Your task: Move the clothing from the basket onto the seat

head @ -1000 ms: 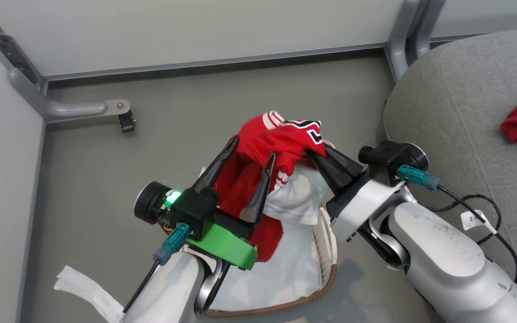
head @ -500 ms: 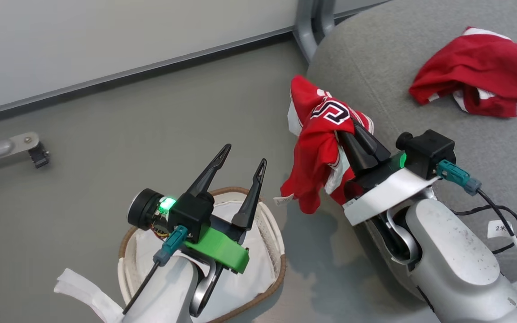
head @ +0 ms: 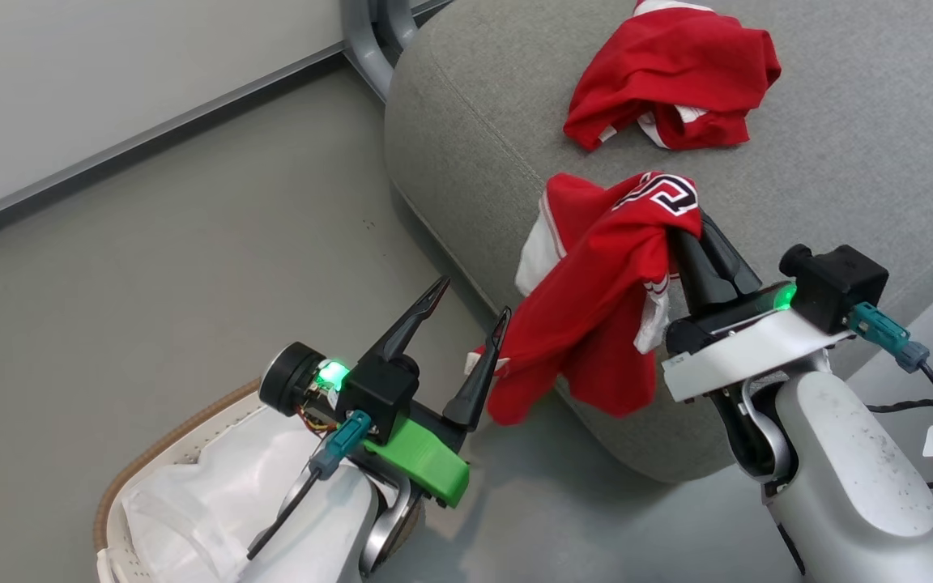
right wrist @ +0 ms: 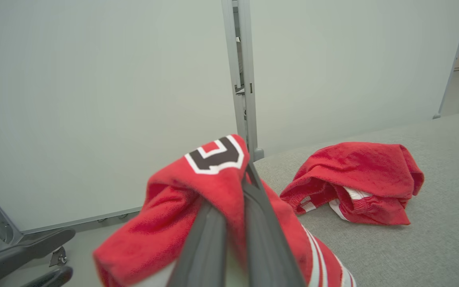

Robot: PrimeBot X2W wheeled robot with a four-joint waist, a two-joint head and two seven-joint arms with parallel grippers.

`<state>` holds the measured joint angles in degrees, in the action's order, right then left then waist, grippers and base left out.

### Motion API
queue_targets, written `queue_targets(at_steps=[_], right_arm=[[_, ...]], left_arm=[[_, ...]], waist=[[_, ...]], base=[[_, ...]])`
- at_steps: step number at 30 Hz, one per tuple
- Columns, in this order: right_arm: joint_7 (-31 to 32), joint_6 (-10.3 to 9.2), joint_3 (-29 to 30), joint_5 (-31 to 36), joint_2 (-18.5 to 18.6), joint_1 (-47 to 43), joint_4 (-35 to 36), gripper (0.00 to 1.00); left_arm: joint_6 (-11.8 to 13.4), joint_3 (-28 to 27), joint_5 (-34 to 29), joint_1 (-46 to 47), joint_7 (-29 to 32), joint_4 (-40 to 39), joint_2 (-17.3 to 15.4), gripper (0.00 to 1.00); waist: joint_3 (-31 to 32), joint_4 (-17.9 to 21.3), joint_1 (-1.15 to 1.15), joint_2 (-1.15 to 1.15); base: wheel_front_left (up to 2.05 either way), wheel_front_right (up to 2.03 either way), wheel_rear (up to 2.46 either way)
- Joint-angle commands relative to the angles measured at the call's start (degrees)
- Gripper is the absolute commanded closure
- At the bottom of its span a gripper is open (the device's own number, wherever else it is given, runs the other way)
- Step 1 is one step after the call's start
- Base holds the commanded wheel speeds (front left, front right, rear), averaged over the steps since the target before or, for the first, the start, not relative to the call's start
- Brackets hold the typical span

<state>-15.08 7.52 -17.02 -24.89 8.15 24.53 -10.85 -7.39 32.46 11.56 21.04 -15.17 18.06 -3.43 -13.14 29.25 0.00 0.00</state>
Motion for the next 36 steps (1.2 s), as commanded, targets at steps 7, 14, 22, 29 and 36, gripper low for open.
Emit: queue_targets(at_steps=[7, 14, 22, 29, 36], right_arm=[[-0.1, -0.06, 3.4, 2.3, 0.8, -1.7, 1.0, 1.00], [-0.1, -0.06, 3.9, 5.6, 4.7, 6.4, 1.0, 1.00], [-0.1, -0.06, 6.0, 9.6, 10.1, 23.1, -1.5, 1.00], [-0.1, -0.06, 11.1, 14.7, 13.9, 35.8, -7.3, 1.00], [-0.1, -0.06, 19.8, 20.5, 17.4, 41.8, -15.3, 1.00]], left_arm=[[-0.1, 2.1, 1.6, 2.0, 0.0, 1.6, -1.1, 0.00], [-0.1, 1.3, 1.5, 1.4, 0.0, 2.7, -2.2, 0.00], [-0.1, -1.5, 0.3, 0.2, 0.0, 3.2, -3.7, 0.00], [-0.1, -2.2, -0.7, 1.6, 0.0, 3.1, -4.6, 0.00], [-0.1, -1.7, -1.1, 4.1, 0.0, 3.3, -5.4, 0.00]], waist=[[-2.5, 2.1, 0.00, 0.00], [-4.4, 2.1, 0.00, 0.00], [-8.2, 1.8, 0.00, 0.00], [-13.1, -0.9, 0.00, 0.00], [-17.7, -5.5, 0.00, 0.00]], base=[[0.00, 0.00, 0.00], [0.00, 0.00, 0.00], [0.00, 0.00, 0.00], [0.00, 0.00, 0.00], [0.00, 0.00, 0.00]])
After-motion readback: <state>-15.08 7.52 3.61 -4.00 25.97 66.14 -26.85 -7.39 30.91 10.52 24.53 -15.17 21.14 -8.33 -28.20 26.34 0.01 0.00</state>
